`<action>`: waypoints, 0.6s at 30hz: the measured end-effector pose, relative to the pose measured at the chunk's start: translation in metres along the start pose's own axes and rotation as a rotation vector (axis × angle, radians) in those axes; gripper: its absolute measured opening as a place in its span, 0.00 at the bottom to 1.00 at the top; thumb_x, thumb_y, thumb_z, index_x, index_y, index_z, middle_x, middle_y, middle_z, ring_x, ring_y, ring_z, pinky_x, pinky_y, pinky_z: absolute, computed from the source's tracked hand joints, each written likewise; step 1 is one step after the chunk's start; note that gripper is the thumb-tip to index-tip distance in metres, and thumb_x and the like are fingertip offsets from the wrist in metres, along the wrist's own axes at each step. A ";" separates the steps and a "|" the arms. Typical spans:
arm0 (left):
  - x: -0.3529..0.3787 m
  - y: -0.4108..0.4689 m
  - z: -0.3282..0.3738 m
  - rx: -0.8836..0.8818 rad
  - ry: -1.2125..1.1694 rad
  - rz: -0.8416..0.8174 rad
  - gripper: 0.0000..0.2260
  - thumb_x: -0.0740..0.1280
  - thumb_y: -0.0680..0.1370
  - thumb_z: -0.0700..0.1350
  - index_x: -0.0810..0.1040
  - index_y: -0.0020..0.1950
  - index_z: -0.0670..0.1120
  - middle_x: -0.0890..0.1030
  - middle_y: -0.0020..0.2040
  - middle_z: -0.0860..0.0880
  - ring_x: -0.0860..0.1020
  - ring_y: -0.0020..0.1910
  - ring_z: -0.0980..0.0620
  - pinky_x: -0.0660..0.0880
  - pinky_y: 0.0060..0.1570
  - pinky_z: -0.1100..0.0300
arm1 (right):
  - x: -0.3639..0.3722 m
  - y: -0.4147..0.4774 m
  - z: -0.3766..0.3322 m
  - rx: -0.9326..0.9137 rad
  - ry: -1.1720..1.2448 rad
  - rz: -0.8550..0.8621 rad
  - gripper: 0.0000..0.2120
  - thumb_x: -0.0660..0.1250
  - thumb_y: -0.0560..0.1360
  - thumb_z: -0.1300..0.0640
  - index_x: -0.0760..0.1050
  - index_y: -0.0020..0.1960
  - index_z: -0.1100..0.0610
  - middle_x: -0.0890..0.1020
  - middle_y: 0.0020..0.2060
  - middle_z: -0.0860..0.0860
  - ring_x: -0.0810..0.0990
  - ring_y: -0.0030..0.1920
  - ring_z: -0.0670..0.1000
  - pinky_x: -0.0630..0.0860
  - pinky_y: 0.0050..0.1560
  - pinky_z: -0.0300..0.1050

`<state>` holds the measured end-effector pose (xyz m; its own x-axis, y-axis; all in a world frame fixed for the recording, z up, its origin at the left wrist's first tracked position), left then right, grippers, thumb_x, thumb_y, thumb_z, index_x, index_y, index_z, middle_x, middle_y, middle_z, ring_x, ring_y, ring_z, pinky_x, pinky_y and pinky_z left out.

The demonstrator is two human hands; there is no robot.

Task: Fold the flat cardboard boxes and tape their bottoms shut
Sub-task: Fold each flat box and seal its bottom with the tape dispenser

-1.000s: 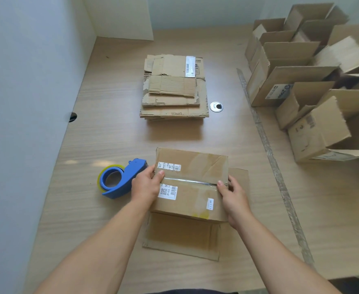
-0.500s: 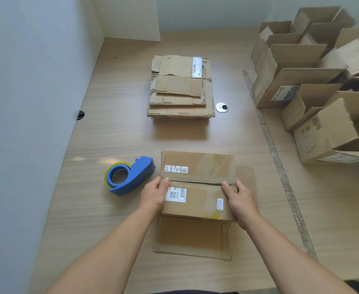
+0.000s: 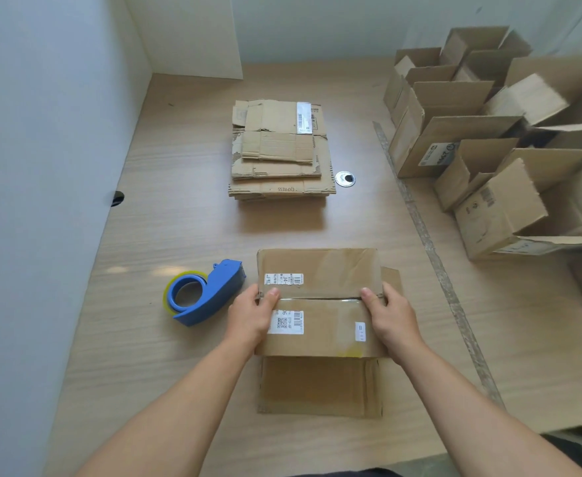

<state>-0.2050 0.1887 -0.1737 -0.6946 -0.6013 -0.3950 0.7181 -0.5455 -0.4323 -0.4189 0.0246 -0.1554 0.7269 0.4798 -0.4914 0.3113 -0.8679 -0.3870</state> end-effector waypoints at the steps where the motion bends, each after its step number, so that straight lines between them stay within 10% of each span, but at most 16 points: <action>1: 0.000 -0.001 -0.002 0.000 -0.043 -0.021 0.16 0.66 0.79 0.54 0.72 0.37 0.45 0.82 0.37 0.50 0.81 0.40 0.47 0.73 0.40 0.53 | -0.002 -0.001 0.002 0.004 0.013 0.002 0.14 0.66 0.80 0.49 0.74 0.43 0.58 0.81 0.39 0.56 0.78 0.38 0.51 0.71 0.37 0.41; 8: -0.005 -0.007 0.009 0.034 -0.078 -0.180 0.13 0.63 0.82 0.50 0.82 0.46 0.44 0.86 0.43 0.49 0.83 0.46 0.48 0.77 0.47 0.52 | -0.020 -0.013 -0.003 0.040 0.044 -0.041 0.08 0.70 0.76 0.45 0.78 0.51 0.48 0.85 0.48 0.48 0.83 0.50 0.51 0.79 0.53 0.52; 13: 0.007 -0.018 0.043 0.052 0.158 -0.039 0.22 0.74 0.71 0.61 0.74 0.56 0.50 0.79 0.48 0.55 0.78 0.49 0.52 0.75 0.50 0.55 | -0.017 -0.029 -0.035 0.107 -0.322 0.121 0.49 0.75 0.60 0.30 0.60 0.71 0.52 0.72 0.65 0.52 0.73 0.66 0.57 0.72 0.58 0.54; 18: 0.007 -0.019 0.055 0.058 0.246 0.005 0.27 0.73 0.68 0.67 0.70 0.53 0.50 0.77 0.47 0.53 0.76 0.49 0.47 0.76 0.51 0.52 | -0.021 -0.039 -0.053 0.079 -0.441 0.206 0.56 0.72 0.58 0.25 0.53 0.74 0.53 0.67 0.69 0.52 0.70 0.69 0.58 0.71 0.58 0.55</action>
<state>-0.2210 0.1628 -0.1234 -0.6762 -0.4476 -0.5852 0.7177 -0.5796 -0.3859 -0.4141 0.0414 -0.0889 0.4348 0.3230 -0.8406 0.1290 -0.9462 -0.2969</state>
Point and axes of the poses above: each hand's wrist, its own y-axis towards the middle knuckle, its own x-axis out of the palm, z = x × y, the point moved 6 cm from there along y, towards the middle knuckle
